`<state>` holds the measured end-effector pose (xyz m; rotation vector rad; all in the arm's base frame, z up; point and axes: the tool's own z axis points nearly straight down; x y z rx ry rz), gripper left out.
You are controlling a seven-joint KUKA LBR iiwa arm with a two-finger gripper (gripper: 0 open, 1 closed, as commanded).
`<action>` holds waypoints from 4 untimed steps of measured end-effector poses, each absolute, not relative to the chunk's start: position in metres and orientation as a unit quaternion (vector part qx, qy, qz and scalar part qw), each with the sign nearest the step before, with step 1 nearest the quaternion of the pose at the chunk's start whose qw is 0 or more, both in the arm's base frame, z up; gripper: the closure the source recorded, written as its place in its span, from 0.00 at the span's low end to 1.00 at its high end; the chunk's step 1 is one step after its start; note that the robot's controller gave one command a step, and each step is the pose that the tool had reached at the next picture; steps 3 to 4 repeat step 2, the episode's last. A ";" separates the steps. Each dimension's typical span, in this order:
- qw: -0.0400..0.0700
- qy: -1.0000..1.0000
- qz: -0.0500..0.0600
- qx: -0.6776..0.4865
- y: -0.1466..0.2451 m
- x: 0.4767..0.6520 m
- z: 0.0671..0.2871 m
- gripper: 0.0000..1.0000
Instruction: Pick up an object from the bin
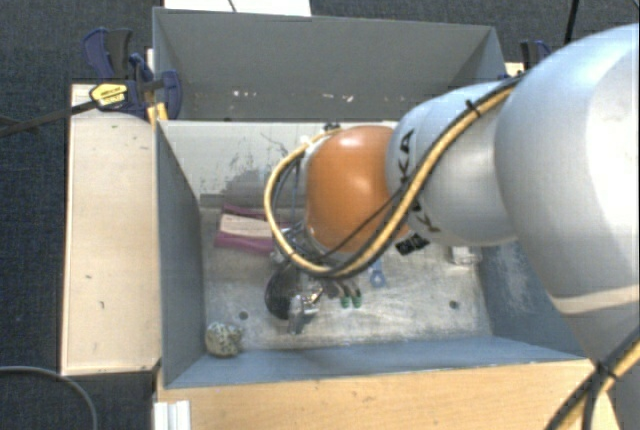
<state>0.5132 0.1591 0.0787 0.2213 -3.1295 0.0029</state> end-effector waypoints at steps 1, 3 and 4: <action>-0.001 -0.998 -0.001 0.069 0.162 0.514 0.083 1.00; -0.004 -0.996 -0.001 0.094 0.141 0.489 0.229 1.00; -0.004 -0.996 -0.001 0.094 0.141 0.489 0.229 1.00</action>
Offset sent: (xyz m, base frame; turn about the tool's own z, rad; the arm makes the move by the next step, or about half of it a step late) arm 0.0000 0.0000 0.0000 0.0000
